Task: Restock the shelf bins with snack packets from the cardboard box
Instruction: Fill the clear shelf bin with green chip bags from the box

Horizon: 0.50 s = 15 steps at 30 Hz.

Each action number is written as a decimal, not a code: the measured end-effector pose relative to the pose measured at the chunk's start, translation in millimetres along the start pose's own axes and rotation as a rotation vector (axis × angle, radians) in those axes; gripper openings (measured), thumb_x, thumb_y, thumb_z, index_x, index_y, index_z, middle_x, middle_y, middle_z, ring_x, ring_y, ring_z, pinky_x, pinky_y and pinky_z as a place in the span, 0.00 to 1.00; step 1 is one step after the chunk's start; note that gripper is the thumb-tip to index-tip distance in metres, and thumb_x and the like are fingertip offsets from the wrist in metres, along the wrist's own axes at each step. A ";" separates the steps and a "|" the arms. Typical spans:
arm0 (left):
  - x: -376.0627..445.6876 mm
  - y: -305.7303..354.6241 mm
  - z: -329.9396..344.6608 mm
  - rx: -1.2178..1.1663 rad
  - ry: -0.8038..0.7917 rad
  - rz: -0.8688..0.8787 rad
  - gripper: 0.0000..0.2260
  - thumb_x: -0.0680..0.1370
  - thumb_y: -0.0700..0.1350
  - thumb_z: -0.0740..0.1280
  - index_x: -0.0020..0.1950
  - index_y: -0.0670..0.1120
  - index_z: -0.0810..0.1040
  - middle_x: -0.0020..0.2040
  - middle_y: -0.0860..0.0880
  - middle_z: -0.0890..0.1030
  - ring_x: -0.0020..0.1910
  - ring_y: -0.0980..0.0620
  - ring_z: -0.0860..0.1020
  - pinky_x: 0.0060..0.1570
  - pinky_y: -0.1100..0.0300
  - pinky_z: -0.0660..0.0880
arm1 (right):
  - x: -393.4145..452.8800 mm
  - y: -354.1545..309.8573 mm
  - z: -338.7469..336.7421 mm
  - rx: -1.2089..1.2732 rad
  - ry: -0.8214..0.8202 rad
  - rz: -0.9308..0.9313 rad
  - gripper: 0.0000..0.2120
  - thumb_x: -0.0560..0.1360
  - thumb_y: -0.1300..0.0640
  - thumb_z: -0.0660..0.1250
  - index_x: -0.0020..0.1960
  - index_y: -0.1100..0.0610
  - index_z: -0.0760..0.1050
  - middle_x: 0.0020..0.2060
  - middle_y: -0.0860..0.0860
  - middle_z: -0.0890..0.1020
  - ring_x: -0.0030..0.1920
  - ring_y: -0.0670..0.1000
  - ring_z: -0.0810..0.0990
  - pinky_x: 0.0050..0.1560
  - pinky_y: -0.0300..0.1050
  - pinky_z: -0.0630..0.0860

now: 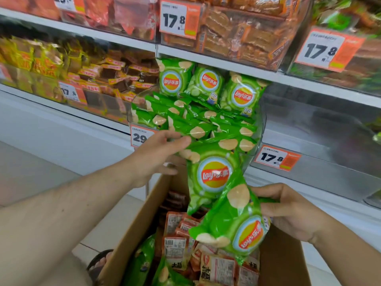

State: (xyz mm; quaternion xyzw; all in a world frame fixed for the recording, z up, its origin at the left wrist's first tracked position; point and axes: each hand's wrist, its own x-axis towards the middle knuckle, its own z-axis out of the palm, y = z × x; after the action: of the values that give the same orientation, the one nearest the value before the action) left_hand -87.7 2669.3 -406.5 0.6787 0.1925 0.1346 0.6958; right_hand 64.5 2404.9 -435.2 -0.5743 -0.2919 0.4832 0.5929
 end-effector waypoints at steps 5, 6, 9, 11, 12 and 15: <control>-7.4 -15.5 24.7 -0.092 -0.149 -0.153 0.34 0.63 0.62 0.77 0.64 0.51 0.73 0.58 0.48 0.83 0.58 0.43 0.81 0.59 0.36 0.76 | 3.3 1.4 8.0 0.162 0.102 -0.005 0.42 0.44 0.58 0.88 0.55 0.72 0.80 0.51 0.68 0.82 0.48 0.64 0.84 0.47 0.54 0.83; -7.6 -17.0 31.1 -0.110 -0.161 -0.158 0.32 0.66 0.59 0.79 0.65 0.51 0.73 0.57 0.48 0.84 0.57 0.43 0.82 0.60 0.37 0.75 | 4.4 2.3 11.1 0.165 0.113 0.004 0.43 0.43 0.58 0.88 0.55 0.72 0.80 0.51 0.68 0.82 0.48 0.63 0.84 0.47 0.53 0.83; -3.9 -17.0 37.8 -0.208 -0.117 -0.164 0.26 0.69 0.51 0.74 0.66 0.51 0.74 0.55 0.48 0.85 0.54 0.45 0.83 0.58 0.43 0.78 | 6.7 4.0 17.4 0.186 0.115 0.011 0.42 0.45 0.59 0.88 0.56 0.70 0.80 0.52 0.68 0.82 0.48 0.63 0.85 0.45 0.52 0.83; 0.7 -16.6 34.1 -0.267 -0.073 -0.158 0.23 0.73 0.47 0.72 0.67 0.49 0.74 0.54 0.47 0.85 0.52 0.45 0.84 0.53 0.46 0.80 | 6.3 1.6 18.2 0.227 0.125 -0.018 0.39 0.46 0.59 0.88 0.55 0.70 0.81 0.51 0.67 0.83 0.47 0.63 0.85 0.43 0.52 0.83; 3.1 -16.6 31.0 -0.285 -0.045 -0.159 0.21 0.74 0.46 0.71 0.67 0.49 0.74 0.54 0.46 0.85 0.51 0.45 0.84 0.51 0.47 0.81 | 5.9 0.4 18.4 0.252 0.137 -0.040 0.38 0.47 0.59 0.87 0.54 0.69 0.81 0.50 0.66 0.83 0.46 0.62 0.85 0.43 0.52 0.83; 6.1 -20.2 27.9 -0.284 0.005 -0.151 0.18 0.76 0.44 0.71 0.66 0.47 0.74 0.52 0.45 0.86 0.47 0.46 0.85 0.45 0.50 0.81 | 7.2 -0.9 23.5 0.346 0.179 -0.111 0.39 0.49 0.57 0.87 0.56 0.69 0.79 0.50 0.64 0.83 0.47 0.60 0.85 0.45 0.50 0.83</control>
State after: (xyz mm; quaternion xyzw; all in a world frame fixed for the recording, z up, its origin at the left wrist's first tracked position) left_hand -71.2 2646.3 -427.1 0.5567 0.2236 0.1097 0.7925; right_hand 46.1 2420.9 -431.8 -0.4875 -0.1818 0.4399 0.7320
